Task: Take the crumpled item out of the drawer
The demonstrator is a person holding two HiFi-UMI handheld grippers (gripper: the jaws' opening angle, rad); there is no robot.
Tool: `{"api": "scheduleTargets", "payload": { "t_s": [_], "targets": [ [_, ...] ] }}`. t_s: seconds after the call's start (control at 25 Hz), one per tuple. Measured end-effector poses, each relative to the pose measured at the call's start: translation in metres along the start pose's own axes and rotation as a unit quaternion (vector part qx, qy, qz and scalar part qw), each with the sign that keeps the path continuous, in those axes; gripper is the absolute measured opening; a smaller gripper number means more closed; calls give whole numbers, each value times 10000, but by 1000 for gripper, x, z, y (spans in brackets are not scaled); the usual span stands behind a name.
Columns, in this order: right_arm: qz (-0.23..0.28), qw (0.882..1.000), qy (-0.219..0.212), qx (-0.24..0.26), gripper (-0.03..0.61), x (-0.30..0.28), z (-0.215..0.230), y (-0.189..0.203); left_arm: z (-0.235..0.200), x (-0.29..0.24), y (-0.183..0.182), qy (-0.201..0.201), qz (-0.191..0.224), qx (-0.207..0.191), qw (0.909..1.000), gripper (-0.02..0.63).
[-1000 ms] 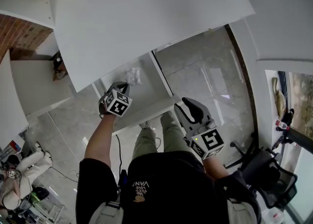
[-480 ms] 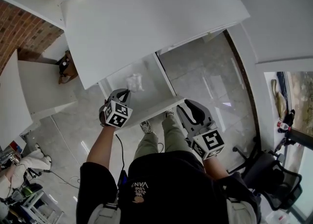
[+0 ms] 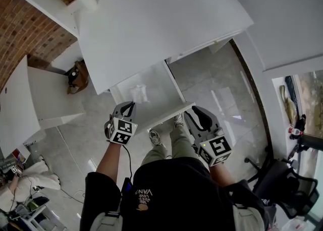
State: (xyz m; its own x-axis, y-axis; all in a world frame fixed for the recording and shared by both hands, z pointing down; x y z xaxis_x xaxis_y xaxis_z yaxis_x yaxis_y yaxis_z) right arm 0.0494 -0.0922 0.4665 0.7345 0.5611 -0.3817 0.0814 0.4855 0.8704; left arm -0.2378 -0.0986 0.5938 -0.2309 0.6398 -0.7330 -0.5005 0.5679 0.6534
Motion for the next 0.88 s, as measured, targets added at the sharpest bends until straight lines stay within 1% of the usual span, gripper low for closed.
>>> {"api": "scheduleTargets", "payload": {
  "t_s": [0.24, 0.48, 0.64, 0.88],
  "targets": [
    [95, 9999, 65, 119, 121, 15, -17, -3, 0, 39, -8, -260, 376, 288, 9985, 17],
    [321, 9991, 125, 264, 121, 26, -36, -12, -4, 90, -16, -575, 916, 534, 9927, 17],
    [385, 9986, 130, 329, 120, 31, -49, -15, -4, 124, -20, -840, 1033, 776, 9881, 17],
    [418, 9981, 34, 445, 120, 34, -67, -18, 0, 160, -19, -984, 1330, 934, 9818, 17]
  ]
}}
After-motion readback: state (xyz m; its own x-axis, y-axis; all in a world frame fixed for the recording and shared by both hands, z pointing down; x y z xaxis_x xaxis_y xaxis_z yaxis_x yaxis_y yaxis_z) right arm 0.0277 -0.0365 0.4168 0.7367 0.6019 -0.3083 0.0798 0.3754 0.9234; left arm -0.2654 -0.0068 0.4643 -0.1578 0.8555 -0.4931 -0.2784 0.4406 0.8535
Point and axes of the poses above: the fingertips, and each gripper's own axes: x backward along the fingers, z to its right, y out of its underside, the point moved 9 cm from there along x, backward along the fingers, and after that the axes turned 7 degrees about -y, right-handed, at the moved point
